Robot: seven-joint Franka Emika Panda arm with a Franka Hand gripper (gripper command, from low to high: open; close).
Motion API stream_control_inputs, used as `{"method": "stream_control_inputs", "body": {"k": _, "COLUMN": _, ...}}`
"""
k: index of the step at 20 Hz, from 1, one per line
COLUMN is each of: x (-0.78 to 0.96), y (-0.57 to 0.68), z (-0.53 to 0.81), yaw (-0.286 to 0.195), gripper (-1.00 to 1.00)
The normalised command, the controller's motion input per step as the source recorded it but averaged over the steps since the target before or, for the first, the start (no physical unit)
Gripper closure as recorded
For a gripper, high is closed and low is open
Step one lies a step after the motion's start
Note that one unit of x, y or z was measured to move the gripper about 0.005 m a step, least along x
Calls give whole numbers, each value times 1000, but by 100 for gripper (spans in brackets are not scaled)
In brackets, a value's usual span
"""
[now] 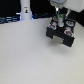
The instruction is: Open the kcup holder, insert the kcup into the holder, and close the kcup holder
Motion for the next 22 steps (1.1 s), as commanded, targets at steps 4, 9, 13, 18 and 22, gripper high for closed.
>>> {"method": "stream_control_inputs", "body": {"k": 4, "x": 17, "y": 69, "z": -97, "yaw": 7, "gripper": 100}}
{"method": "stream_control_inputs", "body": {"k": 9, "x": 222, "y": 380, "z": 194, "yaw": 0, "gripper": 100}}
{"method": "stream_control_inputs", "body": {"k": 13, "x": 274, "y": 320, "z": 143, "yaw": -6, "gripper": 100}}
{"method": "stream_control_inputs", "body": {"k": 18, "x": 77, "y": 24, "z": -141, "yaw": 1, "gripper": 100}}
{"method": "stream_control_inputs", "body": {"k": 22, "x": 13, "y": -6, "z": -223, "yaw": -1, "gripper": 100}}
